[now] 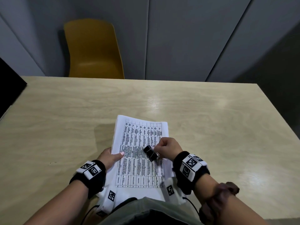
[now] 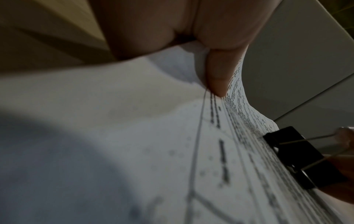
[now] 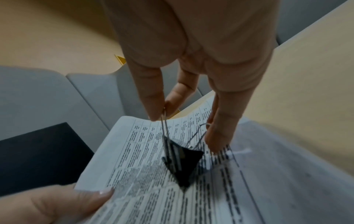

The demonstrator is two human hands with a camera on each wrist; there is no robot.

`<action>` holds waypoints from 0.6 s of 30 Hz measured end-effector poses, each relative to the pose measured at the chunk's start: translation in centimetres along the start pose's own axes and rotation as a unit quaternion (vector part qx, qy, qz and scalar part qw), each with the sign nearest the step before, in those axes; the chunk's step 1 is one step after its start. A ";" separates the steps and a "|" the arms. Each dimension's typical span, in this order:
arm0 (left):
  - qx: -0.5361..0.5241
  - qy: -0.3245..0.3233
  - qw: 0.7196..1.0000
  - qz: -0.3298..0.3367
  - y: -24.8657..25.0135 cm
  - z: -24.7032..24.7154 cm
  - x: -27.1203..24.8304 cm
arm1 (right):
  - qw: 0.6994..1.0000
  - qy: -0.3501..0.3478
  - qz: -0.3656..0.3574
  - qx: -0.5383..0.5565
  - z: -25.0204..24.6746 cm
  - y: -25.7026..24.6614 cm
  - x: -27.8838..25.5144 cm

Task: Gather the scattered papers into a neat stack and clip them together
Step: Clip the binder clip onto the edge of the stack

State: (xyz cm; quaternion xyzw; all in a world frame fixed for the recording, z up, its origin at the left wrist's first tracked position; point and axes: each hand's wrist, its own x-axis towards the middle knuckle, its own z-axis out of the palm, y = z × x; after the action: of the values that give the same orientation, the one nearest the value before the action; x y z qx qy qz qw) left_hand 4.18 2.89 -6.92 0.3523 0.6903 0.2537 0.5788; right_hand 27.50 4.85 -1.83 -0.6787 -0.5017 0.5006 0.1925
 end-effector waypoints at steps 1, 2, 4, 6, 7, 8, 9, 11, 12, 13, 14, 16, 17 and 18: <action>0.006 0.003 1.000 0.001 0.0 0.0 0.0 | 1.000 -0.005 0.000 -0.001 -0.2 -0.1 0.1; 0.011 0.005 1.000 0.003 0.1 0.0 -0.2 | 1.000 -0.008 -0.003 -0.004 -0.4 -0.1 0.1; 0.015 0.006 1.000 0.005 0.2 0.1 -0.4 | 1.000 -0.012 -0.012 -0.020 -0.7 -0.2 0.2; 0.017 0.007 1.000 0.007 0.4 0.2 -0.7 | 0.999 -0.029 -0.003 -0.041 -1.0 -0.5 0.2; 0.017 0.007 1.000 0.007 0.4 0.2 -0.7 | 0.997 -0.042 0.007 -0.061 -1.1 -0.6 0.2; 0.019 0.006 1.000 0.008 0.4 0.2 -0.8 | 0.994 -0.054 0.018 -0.093 -1.3 -0.8 0.2; 0.022 0.007 1.000 0.009 0.4 0.2 -0.9 | 0.988 -0.064 0.026 -0.136 -1.6 -1.2 0.3; 0.031 0.014 0.999 0.014 0.2 0.3 -1.0 | 0.973 -0.074 0.028 -0.216 -2.1 -2.1 0.2; 0.037 0.017 0.999 0.016 0.1 0.3 -1.1 | 0.965 -0.079 0.024 -0.247 -2.2 -2.5 0.3; 0.038 0.019 0.999 0.018 0.1 0.3 -1.2 | 0.958 -0.083 0.015 -0.275 -2.4 -2.8 0.3; 0.037 0.022 0.999 0.021 0.1 0.4 -1.3 | 0.949 -0.090 0.005 -0.301 -2.6 -3.2 0.2; 0.037 0.027 0.998 0.030 0.3 0.5 -1.7 | 0.936 -0.098 -0.017 -0.339 -2.6 -3.9 0.2; 0.036 0.031 0.998 0.038 0.4 0.6 -1.8 | 0.929 -0.101 -0.030 -0.354 -2.6 -4.2 0.2; 0.038 0.034 0.998 0.044 0.5 0.7 -1.9 | 0.924 -0.101 -0.043 -0.367 -2.5 -4.5 0.3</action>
State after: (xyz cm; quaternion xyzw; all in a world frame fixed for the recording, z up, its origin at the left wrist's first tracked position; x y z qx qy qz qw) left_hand 5.10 1.66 -5.46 0.3951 0.7027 0.2648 0.5292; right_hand 27.48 7.58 2.52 -0.6250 -0.6961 0.3389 -0.1003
